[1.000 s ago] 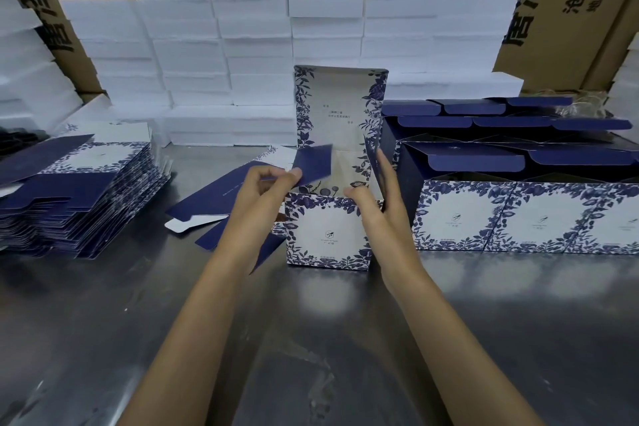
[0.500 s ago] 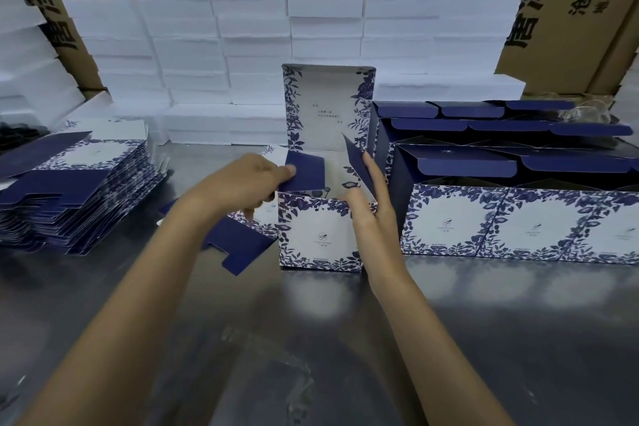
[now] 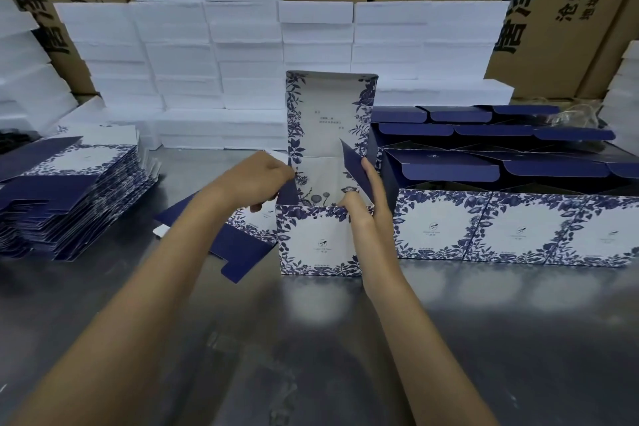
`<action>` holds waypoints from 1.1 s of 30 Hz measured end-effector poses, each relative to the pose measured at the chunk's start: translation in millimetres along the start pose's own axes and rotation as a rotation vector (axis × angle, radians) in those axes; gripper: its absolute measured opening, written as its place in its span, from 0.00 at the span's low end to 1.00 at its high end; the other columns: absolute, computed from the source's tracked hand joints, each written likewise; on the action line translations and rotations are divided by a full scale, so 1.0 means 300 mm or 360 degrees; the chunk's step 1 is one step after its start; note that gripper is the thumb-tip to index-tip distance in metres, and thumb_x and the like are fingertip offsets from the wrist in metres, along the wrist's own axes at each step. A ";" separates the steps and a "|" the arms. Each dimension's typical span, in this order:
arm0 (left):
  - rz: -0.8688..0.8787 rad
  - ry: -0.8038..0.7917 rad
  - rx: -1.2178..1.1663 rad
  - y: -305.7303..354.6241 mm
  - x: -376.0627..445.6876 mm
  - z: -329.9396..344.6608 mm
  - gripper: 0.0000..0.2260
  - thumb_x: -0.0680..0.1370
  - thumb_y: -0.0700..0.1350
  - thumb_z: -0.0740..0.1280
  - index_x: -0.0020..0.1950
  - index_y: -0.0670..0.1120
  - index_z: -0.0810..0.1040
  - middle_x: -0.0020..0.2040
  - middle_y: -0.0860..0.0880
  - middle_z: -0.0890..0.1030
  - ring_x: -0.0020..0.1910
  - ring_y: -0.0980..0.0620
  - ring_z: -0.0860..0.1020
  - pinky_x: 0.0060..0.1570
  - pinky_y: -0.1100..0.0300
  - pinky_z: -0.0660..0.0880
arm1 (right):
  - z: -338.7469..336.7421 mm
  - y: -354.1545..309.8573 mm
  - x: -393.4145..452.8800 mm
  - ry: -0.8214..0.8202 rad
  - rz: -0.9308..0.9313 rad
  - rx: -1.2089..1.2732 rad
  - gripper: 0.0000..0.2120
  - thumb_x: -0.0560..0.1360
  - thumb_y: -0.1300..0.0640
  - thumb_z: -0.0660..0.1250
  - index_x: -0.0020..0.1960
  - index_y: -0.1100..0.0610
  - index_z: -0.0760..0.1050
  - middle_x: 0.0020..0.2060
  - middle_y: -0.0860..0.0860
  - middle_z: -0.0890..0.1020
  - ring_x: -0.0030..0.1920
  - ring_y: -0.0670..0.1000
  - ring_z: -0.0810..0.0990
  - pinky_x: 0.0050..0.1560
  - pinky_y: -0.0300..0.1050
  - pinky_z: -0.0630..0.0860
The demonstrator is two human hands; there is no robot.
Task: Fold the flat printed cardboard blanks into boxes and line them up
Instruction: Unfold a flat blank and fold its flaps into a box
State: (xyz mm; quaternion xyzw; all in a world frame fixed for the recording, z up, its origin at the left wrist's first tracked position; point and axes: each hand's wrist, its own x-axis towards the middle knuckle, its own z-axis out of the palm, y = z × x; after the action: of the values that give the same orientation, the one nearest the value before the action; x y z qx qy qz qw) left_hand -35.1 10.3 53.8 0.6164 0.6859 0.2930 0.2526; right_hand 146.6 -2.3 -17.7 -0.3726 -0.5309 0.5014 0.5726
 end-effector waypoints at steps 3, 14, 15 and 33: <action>-0.0072 -0.0063 -0.0010 -0.002 -0.001 -0.036 0.23 0.81 0.46 0.63 0.26 0.48 0.67 0.20 0.52 0.67 0.19 0.52 0.65 0.25 0.61 0.69 | -0.001 -0.003 0.001 -0.0028 0.0005 0.0018 0.29 0.70 0.50 0.65 0.68 0.29 0.70 0.57 0.22 0.75 0.55 0.26 0.75 0.50 0.29 0.73; 0.0106 0.0771 -0.0516 -0.082 -0.049 0.045 0.11 0.79 0.49 0.68 0.39 0.46 0.74 0.40 0.49 0.79 0.41 0.52 0.77 0.43 0.61 0.73 | 0.005 -0.057 0.019 -0.0191 0.0165 -0.0133 0.41 0.60 0.16 0.54 0.70 0.27 0.67 0.54 0.19 0.70 0.57 0.26 0.70 0.65 0.41 0.63; 0.0107 0.0714 -0.0743 -0.089 -0.059 0.058 0.08 0.79 0.49 0.69 0.41 0.48 0.76 0.46 0.49 0.82 0.49 0.51 0.80 0.50 0.58 0.74 | 0.001 -0.063 0.024 -0.0211 0.0185 -0.0137 0.38 0.62 0.18 0.53 0.70 0.28 0.68 0.48 0.16 0.71 0.50 0.21 0.70 0.63 0.40 0.64; 0.0229 0.0617 -0.1348 -0.140 -0.118 0.109 0.10 0.80 0.41 0.63 0.46 0.52 0.83 0.47 0.59 0.83 0.44 0.62 0.80 0.41 0.71 0.75 | -0.046 -0.221 0.132 -0.0828 0.0300 -0.1351 0.24 0.82 0.47 0.66 0.30 0.52 0.62 0.20 0.48 0.71 0.25 0.51 0.73 0.27 0.36 0.70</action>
State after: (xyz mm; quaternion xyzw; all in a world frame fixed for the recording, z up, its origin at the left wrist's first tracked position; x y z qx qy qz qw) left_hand -37.3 -24.8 0.3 0.4392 0.4960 0.6734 0.3282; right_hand 169.4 23.0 52.9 -0.4816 -0.7771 0.3671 0.1717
